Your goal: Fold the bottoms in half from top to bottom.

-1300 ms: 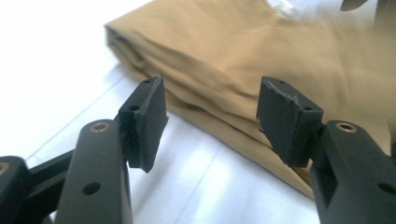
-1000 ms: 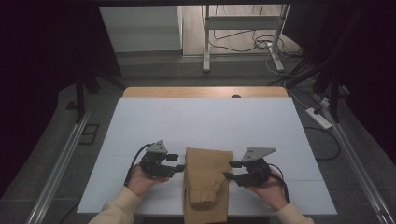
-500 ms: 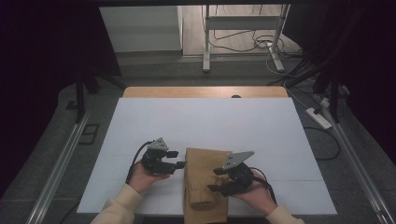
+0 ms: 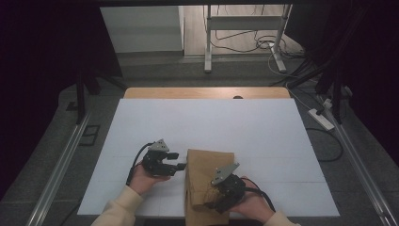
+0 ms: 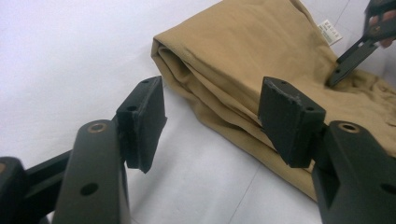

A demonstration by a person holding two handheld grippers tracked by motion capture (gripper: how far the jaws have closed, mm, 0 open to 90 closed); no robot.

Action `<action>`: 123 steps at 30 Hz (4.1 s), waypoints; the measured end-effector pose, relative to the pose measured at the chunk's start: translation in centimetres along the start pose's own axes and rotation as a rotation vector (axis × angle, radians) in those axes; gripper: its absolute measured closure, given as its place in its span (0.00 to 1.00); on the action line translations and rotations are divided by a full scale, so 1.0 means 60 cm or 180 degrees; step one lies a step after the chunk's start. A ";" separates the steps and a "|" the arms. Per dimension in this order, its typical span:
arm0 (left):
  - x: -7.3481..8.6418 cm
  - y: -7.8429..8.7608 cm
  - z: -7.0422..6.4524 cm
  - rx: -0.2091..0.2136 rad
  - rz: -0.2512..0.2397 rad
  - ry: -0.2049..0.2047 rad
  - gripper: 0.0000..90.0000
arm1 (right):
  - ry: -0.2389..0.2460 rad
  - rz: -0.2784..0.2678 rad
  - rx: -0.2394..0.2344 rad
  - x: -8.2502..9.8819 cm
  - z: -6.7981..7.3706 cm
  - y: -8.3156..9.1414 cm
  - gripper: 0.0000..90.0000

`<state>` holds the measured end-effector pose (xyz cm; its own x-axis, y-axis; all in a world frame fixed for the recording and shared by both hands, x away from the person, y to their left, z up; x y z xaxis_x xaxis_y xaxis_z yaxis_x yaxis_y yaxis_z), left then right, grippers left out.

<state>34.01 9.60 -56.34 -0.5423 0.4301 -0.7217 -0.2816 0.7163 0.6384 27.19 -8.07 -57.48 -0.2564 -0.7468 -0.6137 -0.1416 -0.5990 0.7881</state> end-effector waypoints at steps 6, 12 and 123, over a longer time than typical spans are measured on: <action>0.001 -0.001 0.001 -0.0003 0.0014 0.0004 0.45 | 0.0071 0.0048 0.0115 0.005 -0.006 -0.002 0.47; 0.001 -0.001 0.002 0.0001 0.0001 0.0017 0.45 | 0.0096 0.0059 0.0036 0.004 0.000 0.010 0.53; -0.028 -0.083 0.047 0.0167 0.0395 0.0415 0.38 | -0.0931 -0.0047 0.0584 0.012 -0.213 0.012 0.34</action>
<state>38.58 6.85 -59.08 -0.6692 0.4445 -0.5955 -0.1665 0.6914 0.7031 39.12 -12.72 -57.97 -0.5124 -0.6080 -0.6064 -0.3102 -0.5274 0.7909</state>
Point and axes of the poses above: each handheld gripper's, and its own axes: y roughly backward along the jaws, x roughly out of its underside, z roughly to its left, the point moved 8 cm from there along -y, roughly forward along the jaws, and after that the axes turned 4 degrees about x, right-handed, at the moved point
